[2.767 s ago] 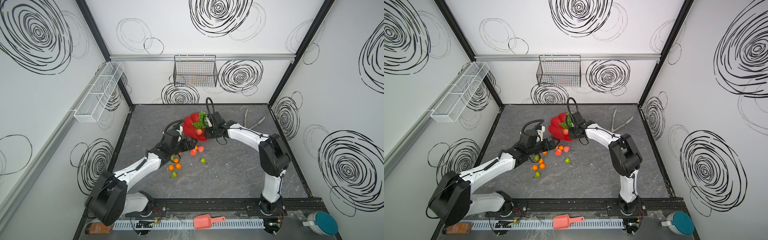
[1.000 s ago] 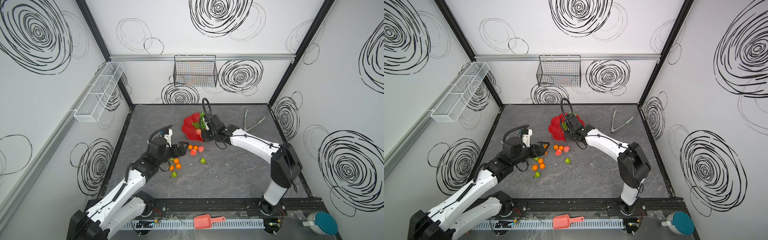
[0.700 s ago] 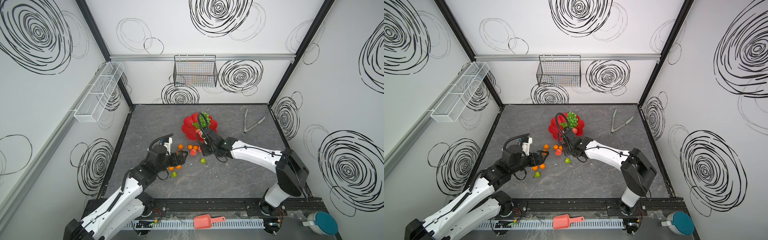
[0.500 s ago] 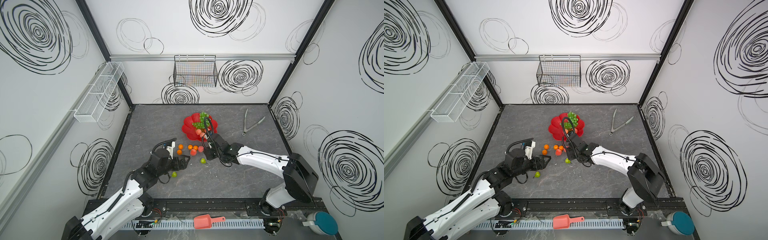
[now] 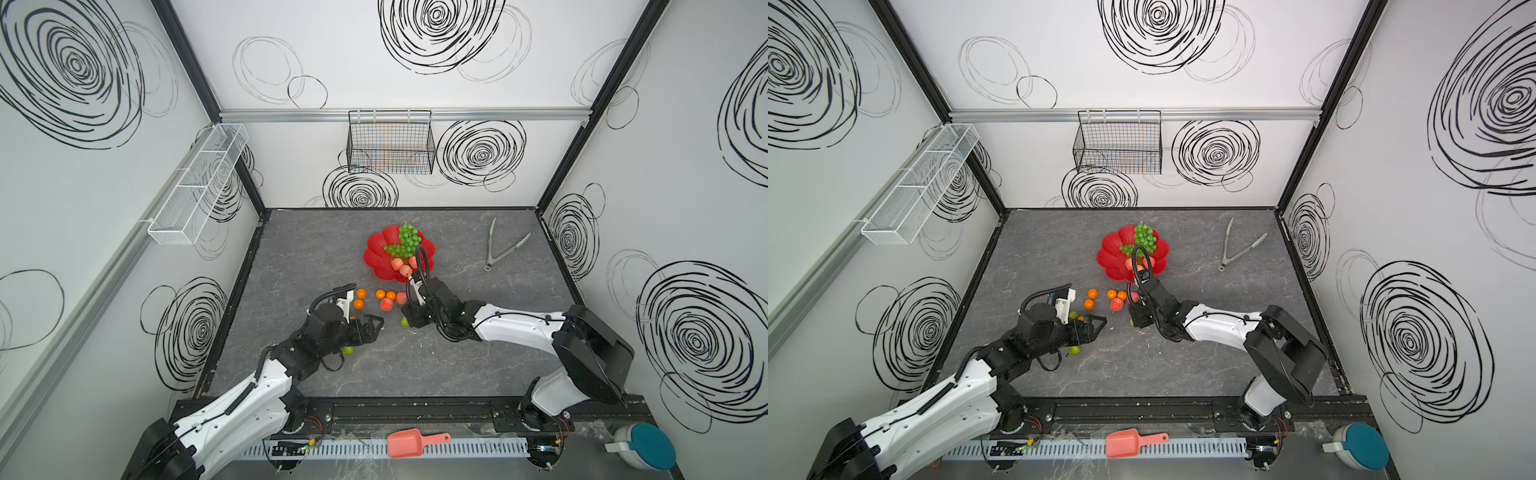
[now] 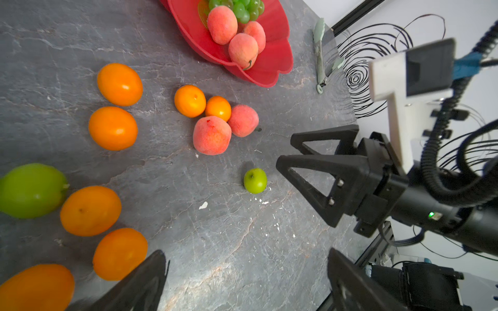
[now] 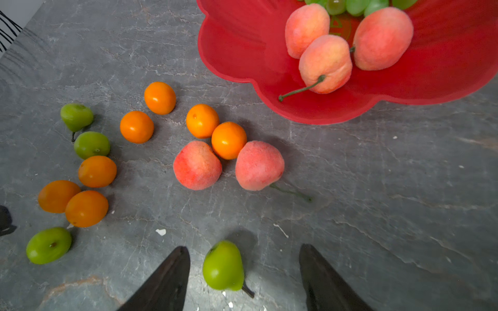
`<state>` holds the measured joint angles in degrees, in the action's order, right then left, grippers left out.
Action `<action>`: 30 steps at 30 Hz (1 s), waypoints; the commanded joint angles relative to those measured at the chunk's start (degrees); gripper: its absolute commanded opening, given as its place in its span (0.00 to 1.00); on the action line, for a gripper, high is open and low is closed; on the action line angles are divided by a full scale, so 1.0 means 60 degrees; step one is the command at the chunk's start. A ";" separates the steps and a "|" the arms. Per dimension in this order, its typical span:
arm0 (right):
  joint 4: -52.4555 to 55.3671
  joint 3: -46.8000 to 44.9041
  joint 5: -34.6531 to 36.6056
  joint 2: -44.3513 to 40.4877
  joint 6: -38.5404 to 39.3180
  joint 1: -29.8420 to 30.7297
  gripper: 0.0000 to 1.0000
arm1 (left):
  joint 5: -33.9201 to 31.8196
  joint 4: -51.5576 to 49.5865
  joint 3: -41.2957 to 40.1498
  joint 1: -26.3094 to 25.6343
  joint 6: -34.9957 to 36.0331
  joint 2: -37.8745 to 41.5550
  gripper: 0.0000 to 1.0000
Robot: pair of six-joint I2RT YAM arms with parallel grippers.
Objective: Arrange fruit in a fruit bowl
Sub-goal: Pick up the fruit from the center of the table.
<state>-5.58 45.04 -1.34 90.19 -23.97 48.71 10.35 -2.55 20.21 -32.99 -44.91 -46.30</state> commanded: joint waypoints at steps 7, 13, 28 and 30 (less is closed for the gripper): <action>-0.0922 0.0132 -0.0121 0.0877 0.0229 -0.0141 0.66 | 0.1106 0.1031 -0.0372 0.1159 0.0068 -0.0278 0.96; -0.0915 0.0494 -0.0292 0.1366 0.0244 -0.0387 0.65 | 0.1539 0.1206 -0.0395 0.1661 0.0233 -0.0454 0.96; -0.0667 0.1558 -0.0509 0.2482 0.0444 -0.0574 0.65 | 0.1958 0.1538 -0.0436 0.1972 0.0263 -0.0780 0.96; -0.0645 0.1676 -0.0511 0.2599 0.0448 -0.0606 0.64 | 0.1968 0.1556 -0.0426 0.1996 0.0277 -0.0799 0.96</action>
<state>-9.74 53.25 -4.60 104.95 -21.98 45.39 21.23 3.64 18.09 -21.56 -44.10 -50.92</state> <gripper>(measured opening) 0.644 0.959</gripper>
